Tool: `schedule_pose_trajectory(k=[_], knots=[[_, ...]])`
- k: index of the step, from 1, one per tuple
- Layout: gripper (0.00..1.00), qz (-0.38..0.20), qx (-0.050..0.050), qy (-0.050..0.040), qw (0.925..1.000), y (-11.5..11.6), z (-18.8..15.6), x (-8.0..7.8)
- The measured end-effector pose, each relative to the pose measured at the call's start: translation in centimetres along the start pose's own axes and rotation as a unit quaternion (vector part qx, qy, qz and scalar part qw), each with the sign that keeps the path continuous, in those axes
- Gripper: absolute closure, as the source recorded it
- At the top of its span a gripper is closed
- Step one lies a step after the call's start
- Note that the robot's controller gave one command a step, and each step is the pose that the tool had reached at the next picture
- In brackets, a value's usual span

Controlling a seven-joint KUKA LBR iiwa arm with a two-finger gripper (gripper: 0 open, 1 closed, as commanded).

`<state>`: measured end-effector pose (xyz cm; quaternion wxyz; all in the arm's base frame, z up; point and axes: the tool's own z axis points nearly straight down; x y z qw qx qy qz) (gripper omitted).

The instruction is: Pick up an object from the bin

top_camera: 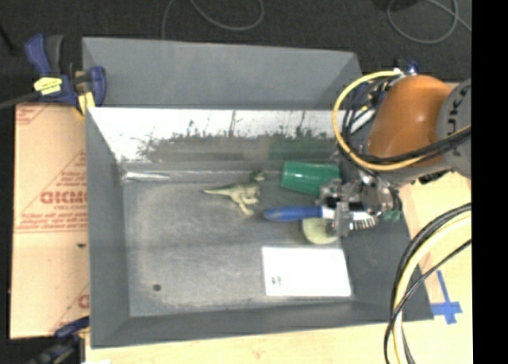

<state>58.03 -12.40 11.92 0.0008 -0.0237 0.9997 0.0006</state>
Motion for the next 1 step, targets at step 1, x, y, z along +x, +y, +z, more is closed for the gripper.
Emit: schedule_pose_trajectory(k=[1], knots=[[1.00,0.000,0.001,-0.0026,1.0000,-0.04,-1.36,-0.11]])
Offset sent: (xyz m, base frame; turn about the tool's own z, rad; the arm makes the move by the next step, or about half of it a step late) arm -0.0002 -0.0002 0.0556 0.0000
